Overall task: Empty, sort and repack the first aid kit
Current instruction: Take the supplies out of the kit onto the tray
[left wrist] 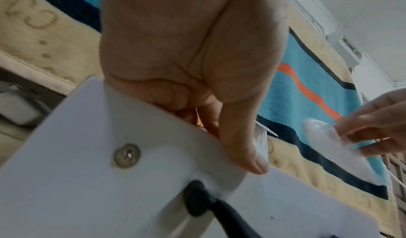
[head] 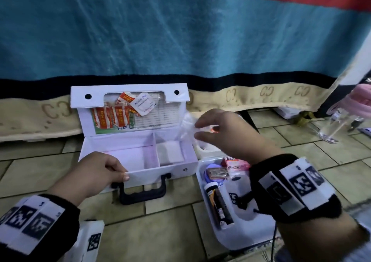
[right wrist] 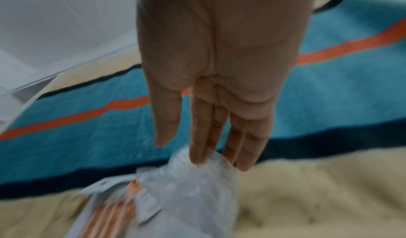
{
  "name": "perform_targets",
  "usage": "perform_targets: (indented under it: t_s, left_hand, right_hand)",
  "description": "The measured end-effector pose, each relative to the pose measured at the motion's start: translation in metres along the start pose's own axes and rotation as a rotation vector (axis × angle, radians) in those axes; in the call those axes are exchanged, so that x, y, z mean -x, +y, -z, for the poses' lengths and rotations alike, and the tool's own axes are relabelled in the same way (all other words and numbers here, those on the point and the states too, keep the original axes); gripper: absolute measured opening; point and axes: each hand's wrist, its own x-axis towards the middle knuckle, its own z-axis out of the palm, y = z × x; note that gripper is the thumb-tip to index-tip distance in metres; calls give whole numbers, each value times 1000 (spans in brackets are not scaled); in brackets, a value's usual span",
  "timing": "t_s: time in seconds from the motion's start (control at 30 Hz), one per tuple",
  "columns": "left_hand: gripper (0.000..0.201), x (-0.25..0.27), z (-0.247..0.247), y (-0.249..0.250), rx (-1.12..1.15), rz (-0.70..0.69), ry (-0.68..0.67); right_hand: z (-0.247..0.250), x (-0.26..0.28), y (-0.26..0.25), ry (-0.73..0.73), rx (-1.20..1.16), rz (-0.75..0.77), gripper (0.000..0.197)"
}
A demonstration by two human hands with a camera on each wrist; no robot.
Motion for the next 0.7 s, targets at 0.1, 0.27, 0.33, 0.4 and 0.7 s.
perform_targets:
  t_s: [0.1,0.27,0.33,0.4,0.7]
  left_hand:
    - [16,0,-1,-1,0,5,4]
    - [19,0,-2,-1,-7,-24,16]
    - [18,1,-3,-1,-6,-31,23]
    - [17,2,-3,1,-8,-37,26]
    - [16,2,-2,0,-24,-21,23]
  right_hand:
    - [43,28,19,148,169,-99,19]
    - [82,69,68,-93,460,-501,26]
    - [77,76,86,-247,531,-600,41]
    - [66,78,95,-309,532,-624,45]
    - [40,69,102,-357,521,-591,37]
